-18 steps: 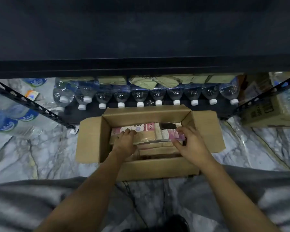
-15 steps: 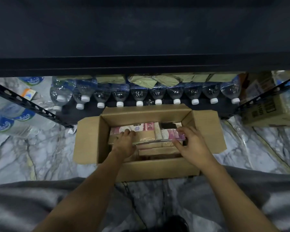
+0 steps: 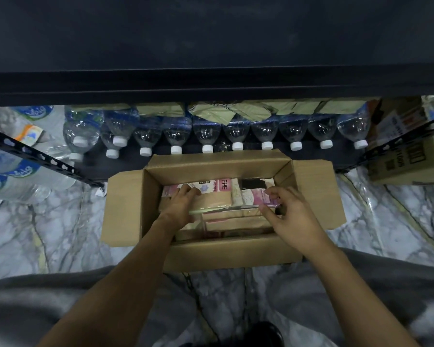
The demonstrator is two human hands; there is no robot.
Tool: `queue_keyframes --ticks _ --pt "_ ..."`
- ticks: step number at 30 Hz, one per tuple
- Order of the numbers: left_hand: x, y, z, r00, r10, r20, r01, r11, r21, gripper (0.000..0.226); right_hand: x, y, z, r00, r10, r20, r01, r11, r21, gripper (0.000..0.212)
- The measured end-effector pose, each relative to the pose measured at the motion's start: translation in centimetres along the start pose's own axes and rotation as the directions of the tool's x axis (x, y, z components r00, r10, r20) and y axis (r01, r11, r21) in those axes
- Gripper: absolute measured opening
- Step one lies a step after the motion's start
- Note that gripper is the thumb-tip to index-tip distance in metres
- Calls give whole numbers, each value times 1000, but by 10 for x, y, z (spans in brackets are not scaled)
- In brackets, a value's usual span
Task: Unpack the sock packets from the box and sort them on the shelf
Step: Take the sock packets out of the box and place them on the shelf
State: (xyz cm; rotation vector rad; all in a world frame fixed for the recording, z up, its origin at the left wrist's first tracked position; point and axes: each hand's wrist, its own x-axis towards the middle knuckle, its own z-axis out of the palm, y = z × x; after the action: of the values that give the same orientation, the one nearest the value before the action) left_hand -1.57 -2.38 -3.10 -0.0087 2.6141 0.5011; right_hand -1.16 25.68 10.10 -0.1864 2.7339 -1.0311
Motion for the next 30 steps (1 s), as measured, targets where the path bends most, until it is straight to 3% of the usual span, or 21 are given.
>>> queue_keyframes --ticks 7,20,30 --pt "-2 -5 0 998 50 -50 -50 999 11 79 0 -1 2 1000 -5 9 5 1000 9 32" --pt "-7 -1 0 967 96 -234 -79 994 79 45 2 -2 9 1000 -13 -7 14 999 46 26" --pt "-14 6 -28 909 75 -411 -133 984 -115 17 8 -9 8 1000 -17 -3 17 998 57 26"
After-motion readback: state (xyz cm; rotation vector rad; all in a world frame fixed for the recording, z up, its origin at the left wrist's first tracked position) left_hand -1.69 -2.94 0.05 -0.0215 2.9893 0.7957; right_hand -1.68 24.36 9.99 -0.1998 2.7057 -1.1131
